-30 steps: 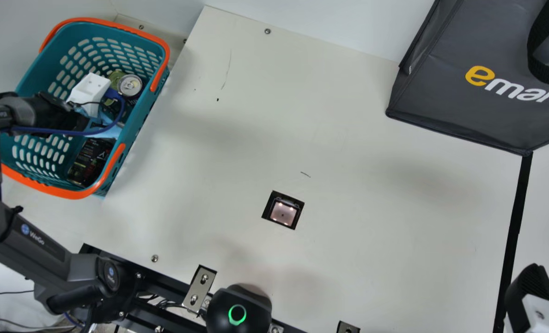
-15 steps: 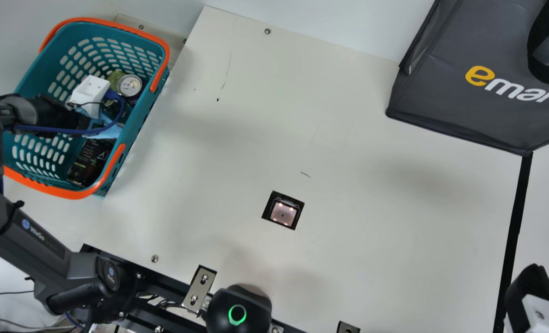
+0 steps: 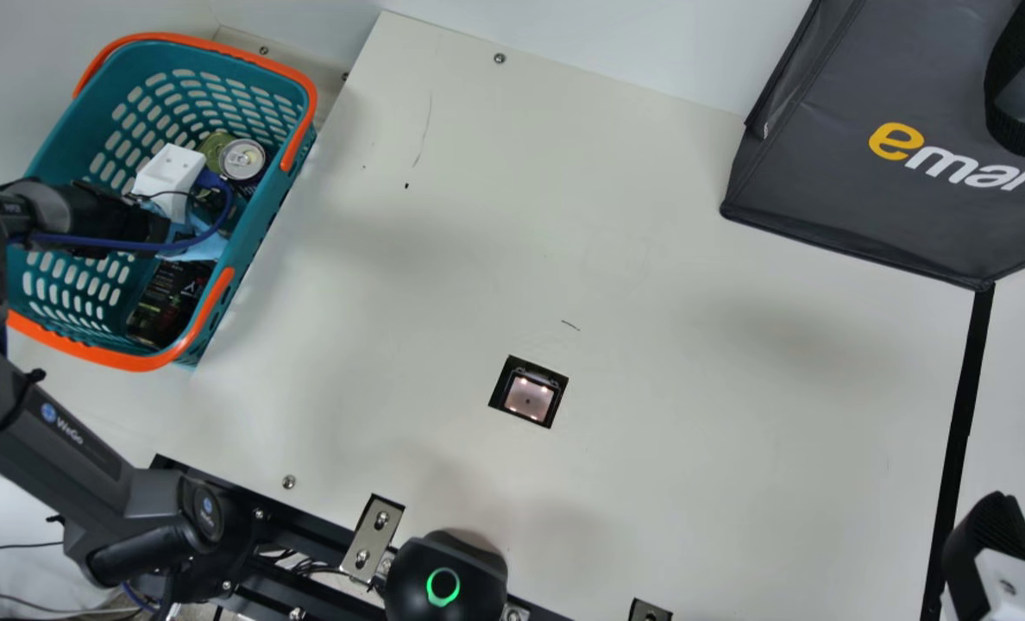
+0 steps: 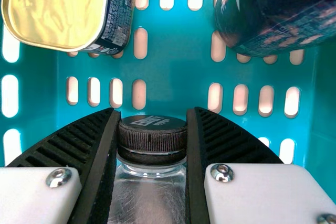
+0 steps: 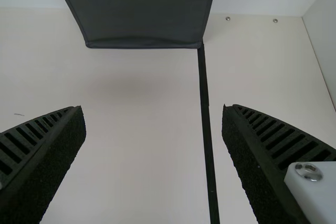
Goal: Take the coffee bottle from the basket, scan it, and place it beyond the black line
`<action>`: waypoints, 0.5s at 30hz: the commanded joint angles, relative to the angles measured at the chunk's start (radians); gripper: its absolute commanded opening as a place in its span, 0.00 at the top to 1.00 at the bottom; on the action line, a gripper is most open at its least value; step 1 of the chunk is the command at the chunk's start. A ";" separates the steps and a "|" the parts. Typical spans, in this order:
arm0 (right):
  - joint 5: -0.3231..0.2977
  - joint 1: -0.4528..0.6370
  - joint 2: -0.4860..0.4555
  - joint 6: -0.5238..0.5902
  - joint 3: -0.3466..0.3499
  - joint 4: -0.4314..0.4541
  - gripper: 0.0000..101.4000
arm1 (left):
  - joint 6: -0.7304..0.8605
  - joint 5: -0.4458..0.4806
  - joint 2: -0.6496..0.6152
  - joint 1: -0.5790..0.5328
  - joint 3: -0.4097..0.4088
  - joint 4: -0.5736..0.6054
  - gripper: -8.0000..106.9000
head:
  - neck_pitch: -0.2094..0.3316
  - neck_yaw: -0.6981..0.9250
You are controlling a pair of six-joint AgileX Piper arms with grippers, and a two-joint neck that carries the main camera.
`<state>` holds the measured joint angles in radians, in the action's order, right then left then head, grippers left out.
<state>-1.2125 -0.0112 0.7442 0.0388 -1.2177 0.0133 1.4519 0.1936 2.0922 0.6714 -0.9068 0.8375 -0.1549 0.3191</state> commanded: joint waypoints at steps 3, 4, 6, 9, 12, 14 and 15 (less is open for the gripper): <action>0.000 0.000 0.000 0.000 0.000 0.000 0.10 | 0.025 0.009 -0.011 0.005 -0.002 0.022 0.84 | 0.017 0.002; 0.000 0.000 0.000 0.000 0.000 0.000 0.10 | 0.028 0.014 -0.017 0.006 -0.002 0.025 0.84 | 0.017 0.002; 0.000 0.000 0.000 0.000 0.000 0.000 0.10 | 0.037 0.023 -0.030 0.010 0.000 0.032 0.84 | 0.017 0.002; 0.000 0.000 0.000 0.000 0.000 0.000 0.10 | 0.044 0.037 -0.053 0.014 0.001 0.040 0.84 | 0.017 0.002; 0.000 0.000 0.000 0.000 0.000 0.000 0.10 | 0.040 0.056 -0.082 0.018 0.001 0.042 0.84 | 0.017 0.002; 0.000 0.000 0.000 0.000 0.000 0.000 0.10 | 0.033 0.071 -0.103 0.021 0.000 0.040 0.84 | 0.017 0.002; 0.000 0.000 0.000 0.000 0.000 0.000 0.10 | 0.028 0.078 -0.114 0.023 -0.001 0.037 0.84 | 0.017 0.002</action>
<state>-1.2125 -0.0112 0.7442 0.0388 -1.2177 0.0133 1.4838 0.2647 1.9896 0.6928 -0.9068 0.8767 -0.1549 0.3191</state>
